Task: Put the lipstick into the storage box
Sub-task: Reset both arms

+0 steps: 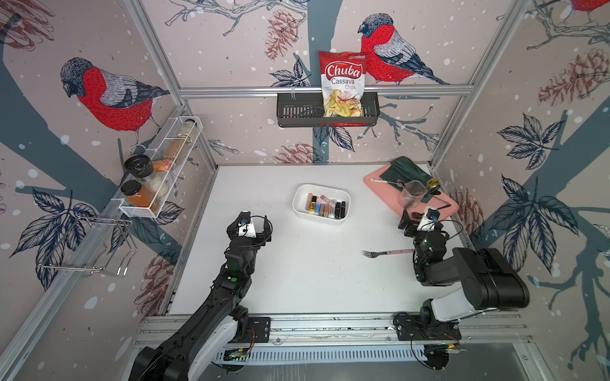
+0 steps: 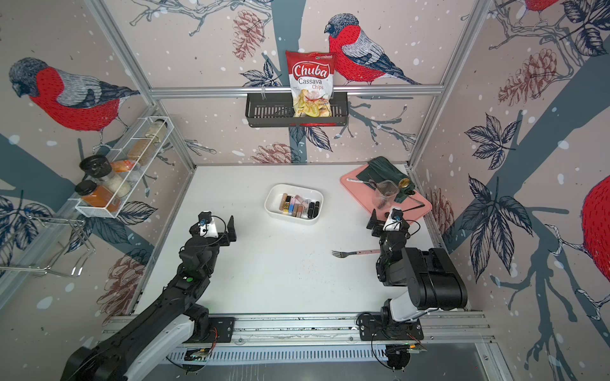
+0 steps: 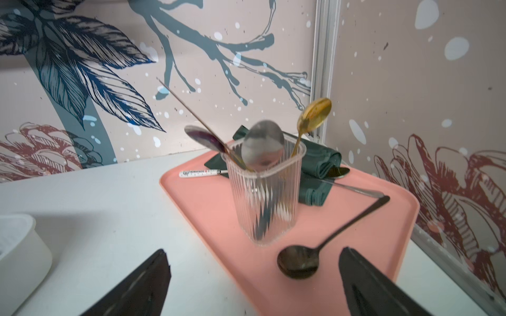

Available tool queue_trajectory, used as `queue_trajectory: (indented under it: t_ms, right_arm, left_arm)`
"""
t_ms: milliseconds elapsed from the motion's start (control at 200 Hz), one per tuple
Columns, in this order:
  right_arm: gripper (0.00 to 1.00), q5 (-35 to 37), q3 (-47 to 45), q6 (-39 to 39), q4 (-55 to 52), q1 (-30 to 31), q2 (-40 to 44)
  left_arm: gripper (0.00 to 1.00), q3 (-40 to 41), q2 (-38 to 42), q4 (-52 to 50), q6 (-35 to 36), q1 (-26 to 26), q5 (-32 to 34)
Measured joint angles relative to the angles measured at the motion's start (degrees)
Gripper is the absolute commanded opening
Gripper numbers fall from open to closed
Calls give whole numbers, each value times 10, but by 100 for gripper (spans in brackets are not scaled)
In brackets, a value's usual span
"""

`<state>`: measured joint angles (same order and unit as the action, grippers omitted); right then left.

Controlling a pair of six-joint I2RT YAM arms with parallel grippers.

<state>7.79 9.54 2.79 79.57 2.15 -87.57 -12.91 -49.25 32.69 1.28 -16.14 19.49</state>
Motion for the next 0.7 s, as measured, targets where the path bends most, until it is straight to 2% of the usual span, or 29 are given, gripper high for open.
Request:
queue_trajectory:
  t_ms: [325,700]
  right_arm:
    - [100,-15,11,2,-27,-10,-2]
    - [100,-22,12,2,-36,-11,-3]
  left_arm:
    - [95,14,-240,213,3,66,4]
    - [95,19,-373,380,15,99,-15]
